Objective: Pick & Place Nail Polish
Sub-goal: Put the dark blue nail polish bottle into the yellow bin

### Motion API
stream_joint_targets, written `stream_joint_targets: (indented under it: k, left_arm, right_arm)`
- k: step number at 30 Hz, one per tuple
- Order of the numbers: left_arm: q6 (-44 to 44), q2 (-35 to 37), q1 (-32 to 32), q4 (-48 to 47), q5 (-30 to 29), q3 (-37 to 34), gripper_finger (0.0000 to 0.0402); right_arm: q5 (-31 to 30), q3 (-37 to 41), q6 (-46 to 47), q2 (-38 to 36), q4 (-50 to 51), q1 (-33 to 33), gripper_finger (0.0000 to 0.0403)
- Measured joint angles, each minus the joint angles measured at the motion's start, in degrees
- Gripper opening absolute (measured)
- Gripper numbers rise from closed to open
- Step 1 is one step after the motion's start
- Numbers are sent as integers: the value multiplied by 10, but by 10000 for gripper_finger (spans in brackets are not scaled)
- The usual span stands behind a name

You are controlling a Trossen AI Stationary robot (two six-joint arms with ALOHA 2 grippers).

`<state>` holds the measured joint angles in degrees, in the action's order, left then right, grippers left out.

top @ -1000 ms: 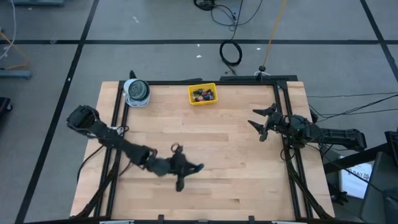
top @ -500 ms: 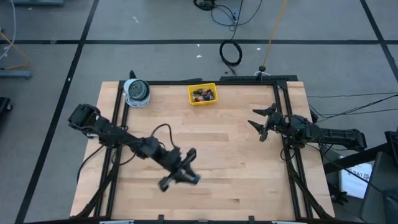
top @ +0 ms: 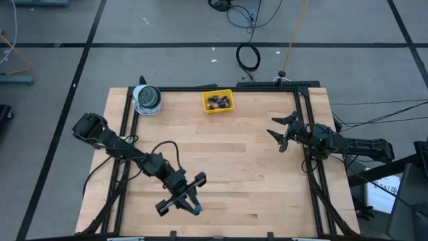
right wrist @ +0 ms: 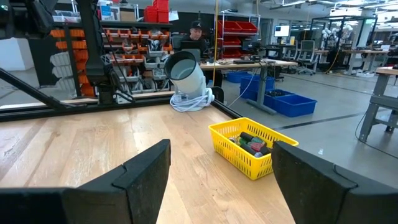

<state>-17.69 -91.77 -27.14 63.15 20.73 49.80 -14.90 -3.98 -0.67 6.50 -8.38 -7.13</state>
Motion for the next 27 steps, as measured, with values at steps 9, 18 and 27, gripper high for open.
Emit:
stream_joint_targets:
  k: [9,18,27]
  left_arm:
    - [7,0,1,-4,-3,0,37]
    - [7,0,1,-17,-15,0,37]
    - [36,1,1,-18,-30,0,37]
  right_arm:
    - [0,0,0,0,0,0,267]
    - [0,0,0,0,0,0,267]
    - [0,0,0,0,0,0,267]
